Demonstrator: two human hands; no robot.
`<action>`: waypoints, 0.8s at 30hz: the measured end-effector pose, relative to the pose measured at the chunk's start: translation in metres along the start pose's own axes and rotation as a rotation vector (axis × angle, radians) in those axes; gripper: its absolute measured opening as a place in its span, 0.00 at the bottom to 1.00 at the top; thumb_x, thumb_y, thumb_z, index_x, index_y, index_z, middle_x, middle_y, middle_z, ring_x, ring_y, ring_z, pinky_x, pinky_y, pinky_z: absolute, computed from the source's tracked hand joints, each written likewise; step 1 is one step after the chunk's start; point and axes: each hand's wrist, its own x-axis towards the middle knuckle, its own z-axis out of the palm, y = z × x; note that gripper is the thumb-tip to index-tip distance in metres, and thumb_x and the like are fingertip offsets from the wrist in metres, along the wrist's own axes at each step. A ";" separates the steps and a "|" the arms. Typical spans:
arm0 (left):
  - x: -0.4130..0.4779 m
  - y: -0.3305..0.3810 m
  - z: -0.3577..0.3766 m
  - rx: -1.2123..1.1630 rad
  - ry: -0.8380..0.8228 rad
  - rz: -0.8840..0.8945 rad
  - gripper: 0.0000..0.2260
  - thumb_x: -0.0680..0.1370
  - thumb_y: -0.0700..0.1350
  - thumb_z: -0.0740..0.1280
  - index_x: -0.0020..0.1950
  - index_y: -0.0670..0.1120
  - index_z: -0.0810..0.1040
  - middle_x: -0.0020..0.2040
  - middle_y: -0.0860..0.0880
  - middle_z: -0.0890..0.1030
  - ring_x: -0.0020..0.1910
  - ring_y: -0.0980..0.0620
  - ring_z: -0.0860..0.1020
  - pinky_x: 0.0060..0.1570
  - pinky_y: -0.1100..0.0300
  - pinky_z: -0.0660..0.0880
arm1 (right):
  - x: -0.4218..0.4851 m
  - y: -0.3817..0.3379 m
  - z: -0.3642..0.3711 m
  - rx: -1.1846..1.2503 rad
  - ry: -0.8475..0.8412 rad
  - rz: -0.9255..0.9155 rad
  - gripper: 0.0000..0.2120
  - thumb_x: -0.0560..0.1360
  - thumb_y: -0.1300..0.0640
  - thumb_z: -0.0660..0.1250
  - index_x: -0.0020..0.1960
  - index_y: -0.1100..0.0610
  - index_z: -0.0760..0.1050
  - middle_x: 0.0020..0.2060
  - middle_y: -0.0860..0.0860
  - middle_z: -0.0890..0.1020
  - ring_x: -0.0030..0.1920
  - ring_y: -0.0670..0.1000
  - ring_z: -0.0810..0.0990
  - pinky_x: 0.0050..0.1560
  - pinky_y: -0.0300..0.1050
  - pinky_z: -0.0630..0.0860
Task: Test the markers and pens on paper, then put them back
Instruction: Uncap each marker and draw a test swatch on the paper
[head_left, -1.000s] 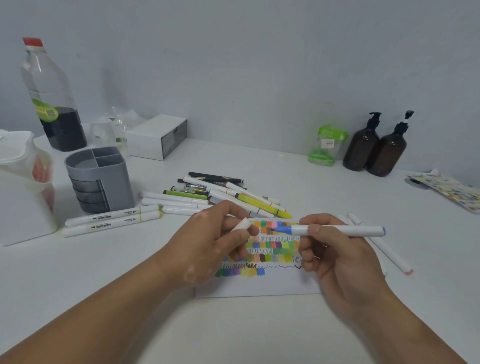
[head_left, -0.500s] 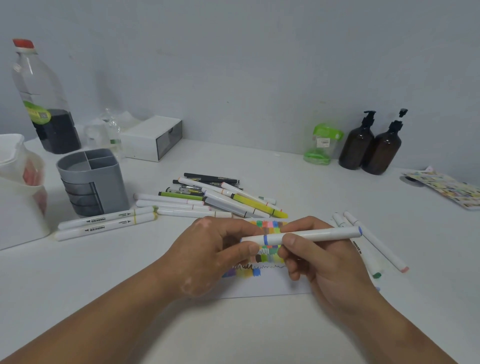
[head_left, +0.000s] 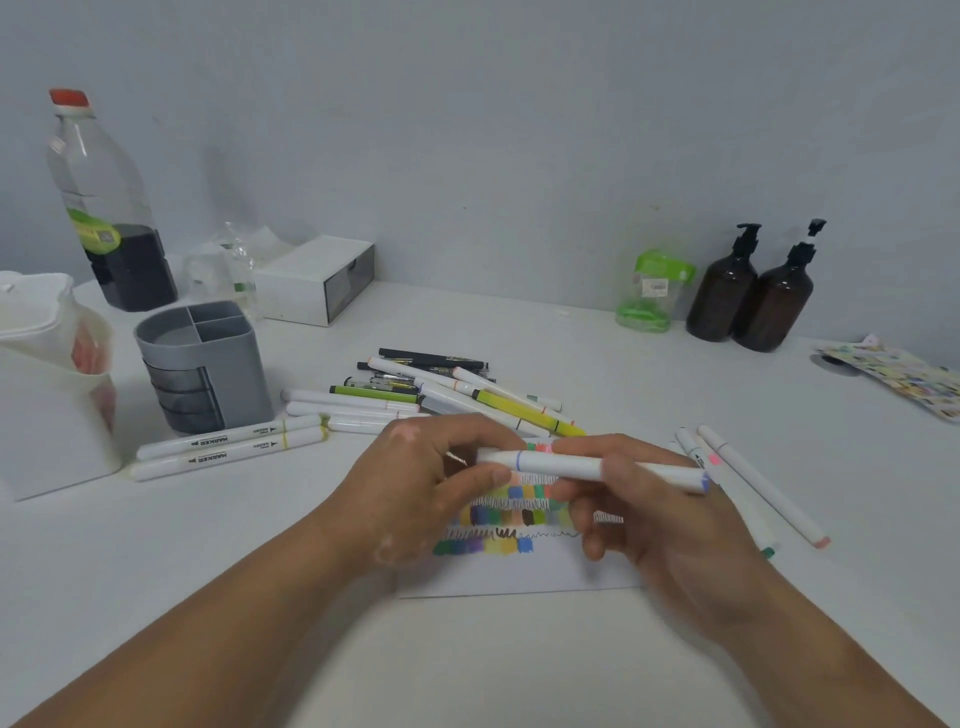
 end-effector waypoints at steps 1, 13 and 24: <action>0.001 -0.002 -0.003 0.043 0.017 -0.004 0.11 0.77 0.47 0.74 0.50 0.65 0.83 0.43 0.63 0.82 0.44 0.61 0.81 0.38 0.71 0.74 | 0.000 -0.004 -0.003 0.064 -0.067 0.056 0.32 0.67 0.36 0.77 0.59 0.60 0.84 0.48 0.62 0.85 0.40 0.53 0.80 0.33 0.45 0.77; 0.006 -0.005 0.007 0.200 0.070 0.024 0.15 0.75 0.44 0.75 0.55 0.62 0.80 0.46 0.63 0.80 0.49 0.63 0.77 0.46 0.73 0.74 | 0.001 -0.014 -0.016 -0.826 0.199 0.198 0.06 0.69 0.46 0.75 0.46 0.41 0.84 0.35 0.42 0.86 0.31 0.38 0.78 0.33 0.33 0.69; 0.001 -0.009 -0.003 0.245 0.037 -0.076 0.03 0.75 0.52 0.74 0.44 0.61 0.82 0.42 0.62 0.82 0.45 0.64 0.79 0.40 0.68 0.77 | 0.007 0.004 -0.051 -1.484 0.592 0.163 0.10 0.73 0.46 0.70 0.53 0.44 0.82 0.41 0.41 0.84 0.44 0.48 0.79 0.40 0.42 0.70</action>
